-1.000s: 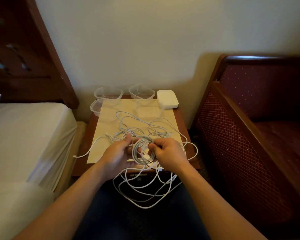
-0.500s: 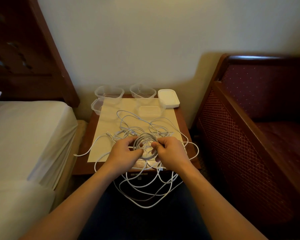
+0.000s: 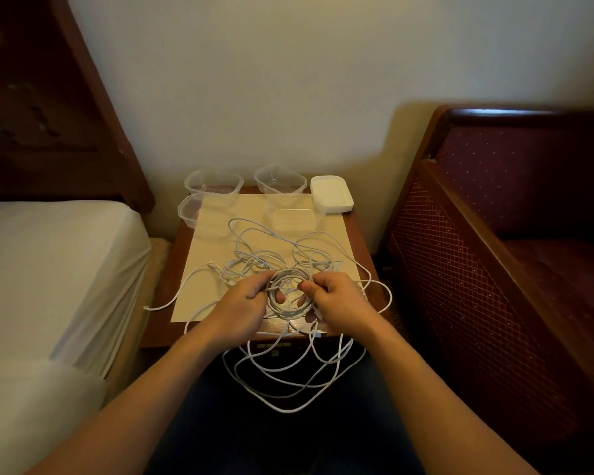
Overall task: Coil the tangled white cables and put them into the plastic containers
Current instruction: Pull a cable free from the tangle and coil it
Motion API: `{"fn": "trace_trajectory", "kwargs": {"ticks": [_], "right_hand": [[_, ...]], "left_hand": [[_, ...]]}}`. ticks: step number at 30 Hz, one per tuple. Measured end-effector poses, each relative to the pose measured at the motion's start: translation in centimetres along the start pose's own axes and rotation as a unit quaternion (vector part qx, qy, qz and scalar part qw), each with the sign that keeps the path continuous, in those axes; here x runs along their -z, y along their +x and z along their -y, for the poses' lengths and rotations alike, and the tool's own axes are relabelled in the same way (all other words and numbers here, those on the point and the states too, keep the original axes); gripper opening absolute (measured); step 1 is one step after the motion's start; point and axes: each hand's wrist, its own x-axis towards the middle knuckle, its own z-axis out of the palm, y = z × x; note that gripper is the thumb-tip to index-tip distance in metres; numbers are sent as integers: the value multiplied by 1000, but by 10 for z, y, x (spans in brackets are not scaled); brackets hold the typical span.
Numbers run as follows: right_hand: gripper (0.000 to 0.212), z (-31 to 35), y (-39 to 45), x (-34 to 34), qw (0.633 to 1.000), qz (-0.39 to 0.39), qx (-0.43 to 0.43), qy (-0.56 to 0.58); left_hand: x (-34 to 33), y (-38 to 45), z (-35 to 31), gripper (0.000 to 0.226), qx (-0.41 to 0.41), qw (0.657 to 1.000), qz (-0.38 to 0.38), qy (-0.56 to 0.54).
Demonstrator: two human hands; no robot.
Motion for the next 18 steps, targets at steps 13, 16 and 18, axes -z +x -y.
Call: {"fn": "trace_trajectory", "kwargs": {"ticks": [13, 16, 18], "right_hand": [[19, -6, 9, -15, 995, -72, 19, 63], [18, -8, 10, -2, 991, -87, 39, 97], [17, -9, 9, 2, 988, -77, 47, 122]], "left_hand": [[-8, 5, -16, 22, -45, 974, -108, 192], [3, 7, -19, 28, -11, 996, -49, 72], [6, 5, -21, 26, 46, 994, -12, -95]]}}
